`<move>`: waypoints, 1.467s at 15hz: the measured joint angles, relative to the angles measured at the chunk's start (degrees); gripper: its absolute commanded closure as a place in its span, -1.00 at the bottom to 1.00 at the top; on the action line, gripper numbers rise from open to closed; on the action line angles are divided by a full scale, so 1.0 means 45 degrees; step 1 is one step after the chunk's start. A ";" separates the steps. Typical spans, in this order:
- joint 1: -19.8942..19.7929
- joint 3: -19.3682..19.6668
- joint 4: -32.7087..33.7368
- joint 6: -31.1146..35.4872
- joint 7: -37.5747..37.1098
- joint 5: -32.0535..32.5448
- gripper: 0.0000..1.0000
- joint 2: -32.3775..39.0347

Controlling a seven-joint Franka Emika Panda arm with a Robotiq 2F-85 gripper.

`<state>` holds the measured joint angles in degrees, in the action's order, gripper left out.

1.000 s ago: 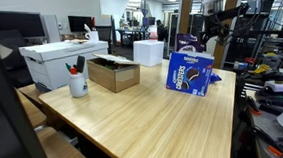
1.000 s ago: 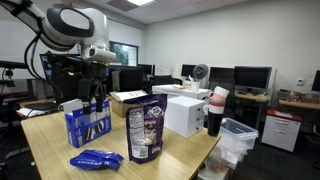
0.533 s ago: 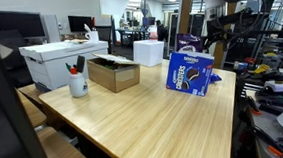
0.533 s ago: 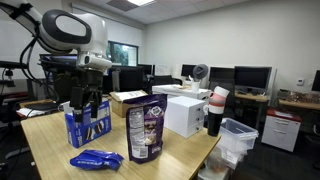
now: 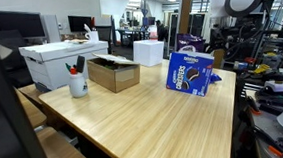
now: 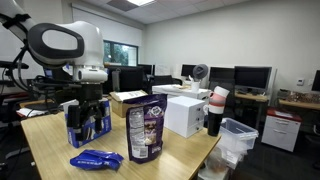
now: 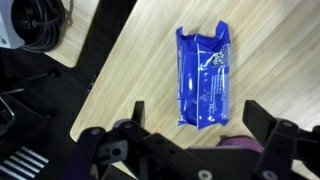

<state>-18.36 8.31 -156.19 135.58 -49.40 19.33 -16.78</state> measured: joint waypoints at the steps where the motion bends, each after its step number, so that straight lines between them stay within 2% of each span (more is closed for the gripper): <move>1: -0.0143 0.0028 -0.0027 0.0136 -0.0109 0.0000 -1.00 0.0161; 7: -0.0357 0.0238 -0.0011 0.0651 -0.0384 -0.0830 -1.00 0.1435; 14: -0.0105 0.0326 0.0066 0.0723 -0.0384 -0.1453 -0.97 0.2330; 15: -0.0017 0.0333 0.0066 0.0723 -0.0384 -0.1470 -0.91 0.2417; 17: 0.0134 0.0337 0.0067 0.0724 -0.0383 -0.1488 -0.49 0.2562; 20: 0.0367 0.0340 0.0068 0.0724 -0.0384 -0.1503 -0.10 0.2768; 21: 0.0401 0.0341 0.0067 0.0724 -0.0384 -0.1510 0.14 0.2802; 22: 0.0444 0.0351 0.0068 0.0724 -0.0384 -0.1529 0.22 0.2840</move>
<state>-16.36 9.89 -155.89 138.83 -51.13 12.45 -4.00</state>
